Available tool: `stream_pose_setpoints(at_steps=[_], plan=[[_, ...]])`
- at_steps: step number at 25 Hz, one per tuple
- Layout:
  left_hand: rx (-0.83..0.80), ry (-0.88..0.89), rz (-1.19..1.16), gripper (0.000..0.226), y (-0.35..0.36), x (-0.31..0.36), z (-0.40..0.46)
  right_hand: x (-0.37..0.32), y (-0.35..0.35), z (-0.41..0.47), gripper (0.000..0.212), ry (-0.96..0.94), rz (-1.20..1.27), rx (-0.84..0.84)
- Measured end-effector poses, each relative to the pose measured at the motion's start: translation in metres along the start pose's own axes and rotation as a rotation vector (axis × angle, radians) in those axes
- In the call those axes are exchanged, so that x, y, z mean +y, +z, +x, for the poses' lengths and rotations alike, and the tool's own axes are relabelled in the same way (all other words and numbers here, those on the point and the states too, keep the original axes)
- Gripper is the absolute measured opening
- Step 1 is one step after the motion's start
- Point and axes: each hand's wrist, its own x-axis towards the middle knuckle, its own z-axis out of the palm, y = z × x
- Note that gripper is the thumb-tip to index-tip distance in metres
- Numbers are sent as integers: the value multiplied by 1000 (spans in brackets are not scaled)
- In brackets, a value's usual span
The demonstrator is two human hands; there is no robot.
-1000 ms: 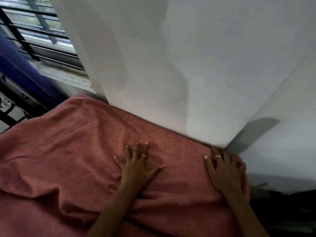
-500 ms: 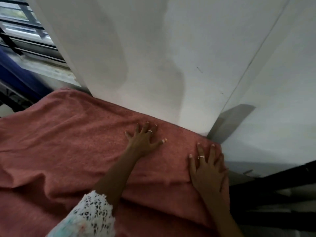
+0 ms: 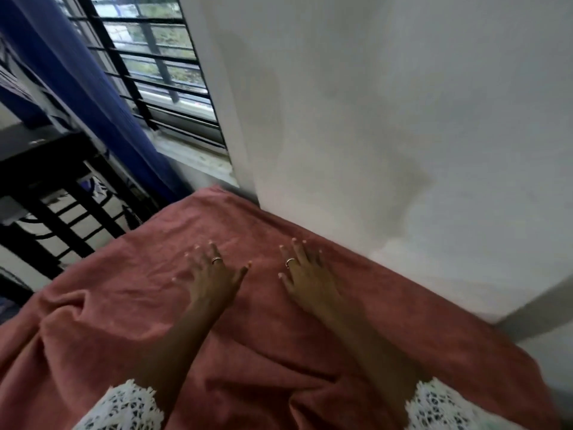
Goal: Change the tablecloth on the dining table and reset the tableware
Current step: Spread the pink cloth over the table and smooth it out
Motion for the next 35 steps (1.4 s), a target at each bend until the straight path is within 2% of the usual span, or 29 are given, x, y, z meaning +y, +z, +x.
stream_pose_setpoints(at_steps=[2,4,6,10,14,18,20,22,24,26,29,31,33,35], plan=[[-8,-110,-29,116,-3,-53,35,-19,11,50,63,4,-34,-33],[-72,-67,77,107,-5,-89,49,-39,20,91,62,-70,-125,-63],[-49,5,119,99,-2,-113,55,-68,35,134,59,-164,-189,-61],[42,65,103,113,2,-121,82,-125,56,218,52,-212,-152,-20],[42,107,94,115,-2,-123,107,-143,73,271,56,-50,-91,-126],[57,102,121,104,-1,-125,116,-131,78,304,69,70,-65,-58],[153,73,89,99,0,-124,114,-128,70,317,76,163,-37,-74],[319,25,43,90,2,-127,112,-140,65,320,75,266,-56,-71],[406,-37,44,82,4,-126,115,-168,74,310,64,158,-113,4],[380,-73,82,74,-8,-123,121,-200,91,294,59,-11,-117,-22],[350,-12,241,58,-23,-138,134,-206,105,295,61,6,-133,-38],[309,3,235,61,-27,-157,134,-194,102,306,64,53,-163,-36],[150,-71,102,71,-25,-175,126,-190,98,310,64,19,-149,-70],[71,-92,69,81,-18,-177,125,-189,93,299,61,-46,-14,-85]])
